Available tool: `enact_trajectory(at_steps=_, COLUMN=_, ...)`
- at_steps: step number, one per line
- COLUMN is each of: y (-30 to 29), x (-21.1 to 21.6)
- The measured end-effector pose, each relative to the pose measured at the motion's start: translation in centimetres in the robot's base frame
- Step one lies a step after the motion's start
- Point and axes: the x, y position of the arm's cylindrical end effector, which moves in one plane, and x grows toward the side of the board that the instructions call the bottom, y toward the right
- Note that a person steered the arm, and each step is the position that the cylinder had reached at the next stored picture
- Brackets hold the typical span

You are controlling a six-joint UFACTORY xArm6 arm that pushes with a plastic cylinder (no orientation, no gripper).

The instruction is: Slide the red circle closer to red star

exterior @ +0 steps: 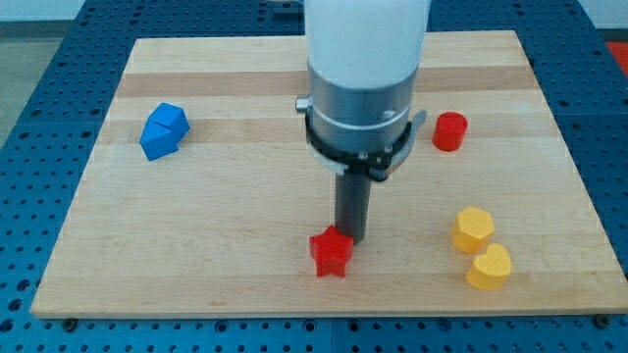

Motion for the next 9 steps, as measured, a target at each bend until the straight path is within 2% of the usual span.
enact_trajectory(at_steps=1, y=-0.2, x=0.8)
enact_trajectory(at_steps=2, y=-0.2, x=-0.8)
enact_trajectory(at_steps=4, y=0.8, x=-16.3)
enact_trajectory(at_steps=5, y=3.8, x=-22.0)
enact_trajectory(at_steps=6, y=10.3, x=-23.8)
enact_trajectory(at_steps=7, y=13.5, x=-23.4)
enact_trajectory(at_steps=8, y=16.6, x=-17.1)
enact_trajectory(at_steps=9, y=16.6, x=-16.8)
